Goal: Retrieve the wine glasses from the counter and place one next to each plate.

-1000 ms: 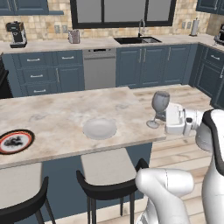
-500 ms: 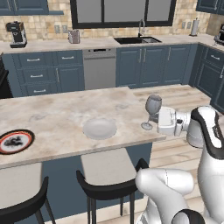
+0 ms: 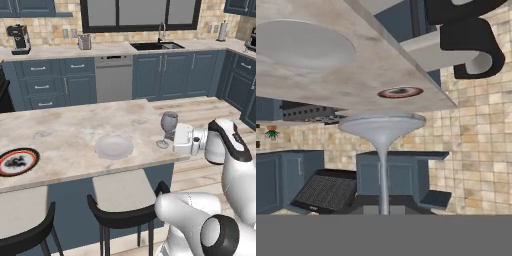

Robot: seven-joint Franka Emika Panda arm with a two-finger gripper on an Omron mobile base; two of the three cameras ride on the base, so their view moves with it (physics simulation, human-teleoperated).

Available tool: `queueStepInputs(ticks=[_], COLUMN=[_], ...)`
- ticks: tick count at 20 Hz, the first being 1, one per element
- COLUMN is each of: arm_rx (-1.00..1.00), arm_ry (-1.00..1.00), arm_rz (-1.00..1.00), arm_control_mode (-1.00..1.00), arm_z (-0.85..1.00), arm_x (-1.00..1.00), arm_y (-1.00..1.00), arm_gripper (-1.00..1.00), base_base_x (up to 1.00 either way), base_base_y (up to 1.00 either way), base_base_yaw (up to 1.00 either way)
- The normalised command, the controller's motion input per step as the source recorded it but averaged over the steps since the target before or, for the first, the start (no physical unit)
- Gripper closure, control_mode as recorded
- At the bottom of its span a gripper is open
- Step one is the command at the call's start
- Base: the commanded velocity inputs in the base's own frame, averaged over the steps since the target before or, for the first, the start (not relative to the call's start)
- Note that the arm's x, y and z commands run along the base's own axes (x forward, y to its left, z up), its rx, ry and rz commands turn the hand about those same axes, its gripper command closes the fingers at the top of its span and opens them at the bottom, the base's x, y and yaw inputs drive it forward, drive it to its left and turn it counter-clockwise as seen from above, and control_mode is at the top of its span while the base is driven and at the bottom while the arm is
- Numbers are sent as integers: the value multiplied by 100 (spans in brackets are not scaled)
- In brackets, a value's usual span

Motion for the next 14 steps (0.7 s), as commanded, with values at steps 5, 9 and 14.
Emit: queueStepInputs(ticks=[5,9,14], arm_rx=[-3,-2,-2], arm_ry=[1,2,1], arm_rz=[0,0,0], arm_control_mode=[-100,-100,-100], arm_z=[-8,-6,-7], arm_x=[40,37,16], arm_y=[0,0,0], arm_gripper=[100,100,100], base_base_x=[0,0,0], base_base_y=[0,0,0], base_base_yaw=[0,0,0])
